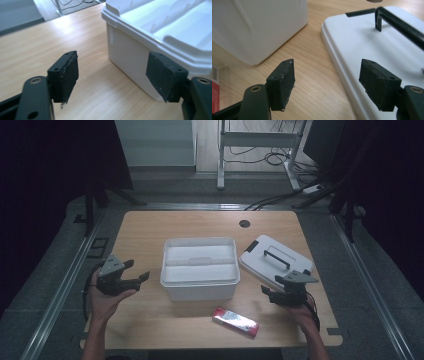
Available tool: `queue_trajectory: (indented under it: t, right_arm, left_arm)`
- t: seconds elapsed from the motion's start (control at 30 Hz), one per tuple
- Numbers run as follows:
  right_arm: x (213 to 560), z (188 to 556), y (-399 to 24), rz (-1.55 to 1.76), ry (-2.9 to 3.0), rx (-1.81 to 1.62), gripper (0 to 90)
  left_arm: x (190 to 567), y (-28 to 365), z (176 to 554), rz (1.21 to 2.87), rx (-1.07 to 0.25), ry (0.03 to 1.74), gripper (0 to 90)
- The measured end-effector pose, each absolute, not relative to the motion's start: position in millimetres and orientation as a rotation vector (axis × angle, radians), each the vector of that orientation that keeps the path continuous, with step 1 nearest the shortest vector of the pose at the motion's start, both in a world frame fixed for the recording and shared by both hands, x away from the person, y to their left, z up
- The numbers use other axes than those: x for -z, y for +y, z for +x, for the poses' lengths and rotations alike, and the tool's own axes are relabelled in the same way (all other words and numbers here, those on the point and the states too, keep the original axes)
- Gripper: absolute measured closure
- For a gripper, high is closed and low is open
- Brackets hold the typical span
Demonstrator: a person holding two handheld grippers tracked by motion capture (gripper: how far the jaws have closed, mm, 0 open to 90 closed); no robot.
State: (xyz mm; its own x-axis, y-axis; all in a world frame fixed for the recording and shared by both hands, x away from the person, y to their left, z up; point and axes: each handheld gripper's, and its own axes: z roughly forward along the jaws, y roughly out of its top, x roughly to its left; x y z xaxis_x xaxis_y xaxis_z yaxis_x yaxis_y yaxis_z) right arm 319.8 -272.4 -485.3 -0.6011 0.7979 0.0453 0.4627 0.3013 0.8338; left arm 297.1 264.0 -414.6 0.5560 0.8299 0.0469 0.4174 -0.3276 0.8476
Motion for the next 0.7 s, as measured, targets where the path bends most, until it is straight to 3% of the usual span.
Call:
queue_trajectory:
  t: [0.7]
  right_arm:
    - [489.3,320.5,-275.2,1.139,2.212,-1.206,28.2]
  left_arm:
    - [364.0,255.6,320.2,2.002,-0.575,0.851,30.3]
